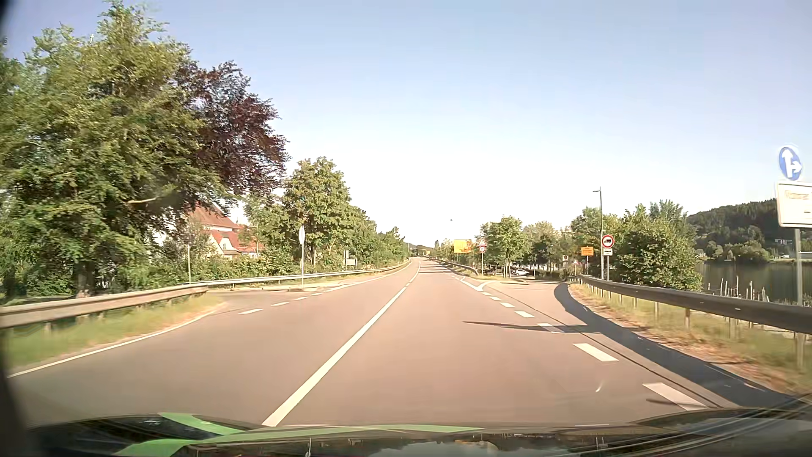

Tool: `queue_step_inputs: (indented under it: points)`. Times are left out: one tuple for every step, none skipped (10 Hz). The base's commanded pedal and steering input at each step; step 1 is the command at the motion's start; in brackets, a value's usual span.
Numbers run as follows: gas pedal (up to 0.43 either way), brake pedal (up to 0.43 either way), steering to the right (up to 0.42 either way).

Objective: Follow the waypoints while adhering to traffic rules and regulations

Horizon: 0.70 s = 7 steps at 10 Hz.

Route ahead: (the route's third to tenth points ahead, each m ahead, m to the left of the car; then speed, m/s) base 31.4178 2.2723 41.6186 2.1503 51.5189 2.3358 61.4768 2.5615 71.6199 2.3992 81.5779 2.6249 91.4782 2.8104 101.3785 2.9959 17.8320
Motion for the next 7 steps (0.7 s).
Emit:
queue_step_inputs:
  points:
    - [0.189, 0.000, 0.000]
    - [0.189, 0.000, 0.000]
    - [0.189, 0.000, 0.000]
    - [0.189, 0.000, 0.000]
    - [0.189, 0.000, 0.000]
    - [0.189, 0.000, -0.003]
    - [0.189, 0.000, -0.003]
